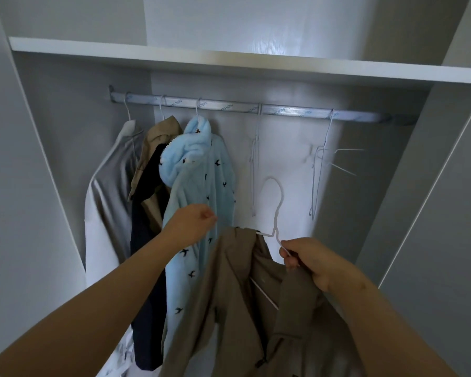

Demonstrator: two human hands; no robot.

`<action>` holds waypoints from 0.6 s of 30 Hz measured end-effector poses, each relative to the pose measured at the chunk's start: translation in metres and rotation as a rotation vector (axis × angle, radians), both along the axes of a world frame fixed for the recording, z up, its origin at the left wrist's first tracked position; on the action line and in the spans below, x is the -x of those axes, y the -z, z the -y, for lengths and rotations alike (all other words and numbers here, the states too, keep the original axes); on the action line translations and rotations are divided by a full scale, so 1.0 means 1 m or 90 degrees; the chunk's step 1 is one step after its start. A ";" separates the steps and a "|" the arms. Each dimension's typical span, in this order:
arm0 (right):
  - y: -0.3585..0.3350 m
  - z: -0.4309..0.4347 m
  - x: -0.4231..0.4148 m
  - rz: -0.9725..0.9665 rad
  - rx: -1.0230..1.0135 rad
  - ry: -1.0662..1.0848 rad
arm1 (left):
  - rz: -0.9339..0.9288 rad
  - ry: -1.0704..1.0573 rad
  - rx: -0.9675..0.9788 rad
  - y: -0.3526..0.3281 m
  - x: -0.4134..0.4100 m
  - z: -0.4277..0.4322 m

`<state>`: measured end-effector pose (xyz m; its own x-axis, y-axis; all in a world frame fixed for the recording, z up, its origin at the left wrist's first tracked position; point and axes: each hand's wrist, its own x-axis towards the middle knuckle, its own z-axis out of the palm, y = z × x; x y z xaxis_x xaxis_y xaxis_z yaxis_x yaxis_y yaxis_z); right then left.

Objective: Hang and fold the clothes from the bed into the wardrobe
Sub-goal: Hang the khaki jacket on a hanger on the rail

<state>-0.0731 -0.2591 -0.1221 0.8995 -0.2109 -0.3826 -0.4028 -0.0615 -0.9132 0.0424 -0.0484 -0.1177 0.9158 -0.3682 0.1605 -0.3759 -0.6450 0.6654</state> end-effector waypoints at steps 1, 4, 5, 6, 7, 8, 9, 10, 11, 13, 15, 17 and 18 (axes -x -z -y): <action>0.001 -0.003 -0.002 0.003 -0.009 0.001 | -0.015 -0.008 0.023 0.001 -0.002 0.002; -0.002 -0.014 -0.011 0.021 -0.027 0.007 | -0.037 -0.037 0.091 0.000 -0.010 0.004; -0.004 -0.019 -0.015 0.031 -0.035 0.008 | -0.033 -0.043 0.097 -0.001 -0.014 0.004; -0.006 -0.024 -0.020 0.042 -0.038 0.006 | -0.026 -0.048 0.100 -0.002 -0.018 0.003; -0.008 -0.029 -0.026 0.053 -0.036 0.001 | -0.019 -0.054 0.105 -0.003 -0.023 0.002; -0.011 -0.035 -0.033 0.066 -0.034 -0.003 | -0.012 -0.060 0.110 -0.004 -0.029 0.000; -0.014 -0.042 -0.040 0.075 -0.031 -0.005 | -0.004 -0.066 0.112 -0.006 -0.036 -0.001; -0.018 -0.047 -0.047 0.079 -0.029 -0.002 | 0.006 -0.074 0.112 -0.009 -0.044 -0.003; -0.022 -0.053 -0.055 0.080 -0.027 0.006 | 0.018 -0.082 0.108 -0.012 -0.052 -0.004; -0.029 -0.059 -0.070 0.083 -0.033 0.031 | 0.038 -0.093 0.104 -0.019 -0.068 -0.006; -0.036 -0.062 -0.086 0.093 -0.035 0.053 | 0.054 -0.102 0.102 -0.025 -0.085 -0.005; -0.043 -0.062 -0.105 0.110 -0.033 0.075 | 0.061 -0.114 0.102 -0.030 -0.105 -0.004; -0.048 -0.062 -0.115 0.119 -0.030 0.086 | 0.062 -0.115 0.104 -0.032 -0.115 -0.003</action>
<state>0.0418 -0.1976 -0.0741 0.9204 -0.3208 -0.2234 -0.2274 0.0255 -0.9735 0.1573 -0.0457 -0.0859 0.9416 -0.1627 0.2950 -0.3322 -0.5940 0.7327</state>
